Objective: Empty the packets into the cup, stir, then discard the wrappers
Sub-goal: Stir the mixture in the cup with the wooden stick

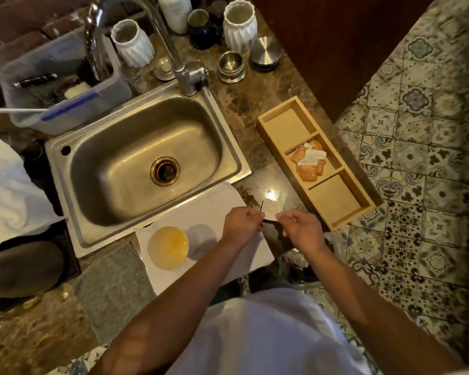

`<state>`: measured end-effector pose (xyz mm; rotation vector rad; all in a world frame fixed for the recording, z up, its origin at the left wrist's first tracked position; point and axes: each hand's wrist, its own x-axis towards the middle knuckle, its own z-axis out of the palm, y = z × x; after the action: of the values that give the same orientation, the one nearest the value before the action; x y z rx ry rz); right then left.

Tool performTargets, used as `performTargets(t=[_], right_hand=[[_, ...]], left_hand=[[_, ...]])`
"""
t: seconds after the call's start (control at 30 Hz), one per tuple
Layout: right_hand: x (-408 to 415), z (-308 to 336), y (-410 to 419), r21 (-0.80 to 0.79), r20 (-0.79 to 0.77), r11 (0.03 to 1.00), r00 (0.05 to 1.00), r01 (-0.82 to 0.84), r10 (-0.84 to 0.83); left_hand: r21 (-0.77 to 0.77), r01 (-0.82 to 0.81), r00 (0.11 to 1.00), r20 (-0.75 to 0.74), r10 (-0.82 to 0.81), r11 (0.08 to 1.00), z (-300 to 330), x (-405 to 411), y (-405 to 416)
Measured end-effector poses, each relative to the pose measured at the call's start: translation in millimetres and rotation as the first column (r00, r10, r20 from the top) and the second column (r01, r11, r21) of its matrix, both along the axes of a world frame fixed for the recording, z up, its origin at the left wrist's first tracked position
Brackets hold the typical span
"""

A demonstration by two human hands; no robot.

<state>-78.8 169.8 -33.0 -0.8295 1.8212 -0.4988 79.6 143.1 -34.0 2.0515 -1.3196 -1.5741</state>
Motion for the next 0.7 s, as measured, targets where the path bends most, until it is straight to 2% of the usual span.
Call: performTargets(t=[0.23,0.4,0.5,0.7], right_hand=[[-7,-18,-4,0.1,-0.174,0.988,0.976,-0.119,0.135],[-7,-16,-4,0.116,-0.202,0.986,0.97,-0.117,0.139],[-6,-17,-5,0.148,-0.24,0.979,0.956,-0.138,0.171],[-9,-19,-8,0.137,-0.169,0.989,0.982,-0.059,0.082]], left_hand=[[0.015,0.019,0.997,0.07,-0.02,1.0,-12,-16,-2],[0.038,0.021,0.988,0.155,-0.027,0.999,-14,-21,2],[0.024,0.093,0.969,0.228,-0.096,0.995,-13,-20,2],[-0.009,0.137,0.944,0.305,-0.128,0.991,-7,-17,4]])
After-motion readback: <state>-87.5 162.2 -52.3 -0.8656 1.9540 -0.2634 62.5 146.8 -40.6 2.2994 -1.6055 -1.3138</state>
